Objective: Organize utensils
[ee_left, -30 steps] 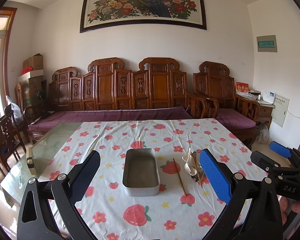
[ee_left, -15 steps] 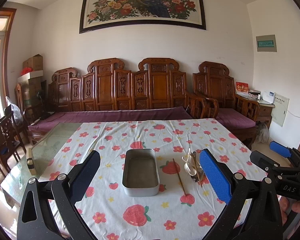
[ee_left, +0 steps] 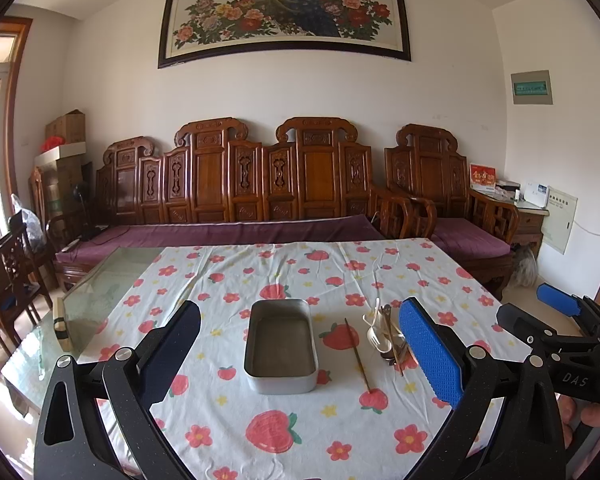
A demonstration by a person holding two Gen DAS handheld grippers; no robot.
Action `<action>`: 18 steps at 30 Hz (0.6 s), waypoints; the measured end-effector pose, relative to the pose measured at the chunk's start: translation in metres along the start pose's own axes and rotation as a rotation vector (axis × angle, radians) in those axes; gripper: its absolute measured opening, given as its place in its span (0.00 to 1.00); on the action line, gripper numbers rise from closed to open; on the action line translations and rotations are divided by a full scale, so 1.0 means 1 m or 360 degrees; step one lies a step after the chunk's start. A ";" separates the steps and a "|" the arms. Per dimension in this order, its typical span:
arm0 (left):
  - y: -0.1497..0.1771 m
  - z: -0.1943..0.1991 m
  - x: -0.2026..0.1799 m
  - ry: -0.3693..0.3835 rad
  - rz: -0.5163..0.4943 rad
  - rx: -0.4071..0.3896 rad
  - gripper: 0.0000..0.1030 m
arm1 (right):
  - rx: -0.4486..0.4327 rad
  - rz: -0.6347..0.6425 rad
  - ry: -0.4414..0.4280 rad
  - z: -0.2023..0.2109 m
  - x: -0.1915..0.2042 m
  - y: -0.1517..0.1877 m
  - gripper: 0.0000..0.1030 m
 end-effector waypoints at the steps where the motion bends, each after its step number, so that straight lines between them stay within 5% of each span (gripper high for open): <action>1: -0.001 0.000 0.000 0.0000 0.0000 0.0000 0.94 | 0.0000 0.0000 0.0001 0.000 0.000 0.000 0.97; 18: -0.002 0.002 -0.004 0.0004 -0.0005 0.0000 0.94 | -0.0001 0.0000 0.0000 0.001 0.000 -0.001 0.97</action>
Point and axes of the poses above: each gripper's, at about its wrist camera, not at the fingertips, and z roughly against the way its jaws point, x to its left, y to its underside, the point moved 1 cm from there along -z, roughly the way its jaws point, and after that the axes turned 14 degrees about y, right-handed, at the moved point
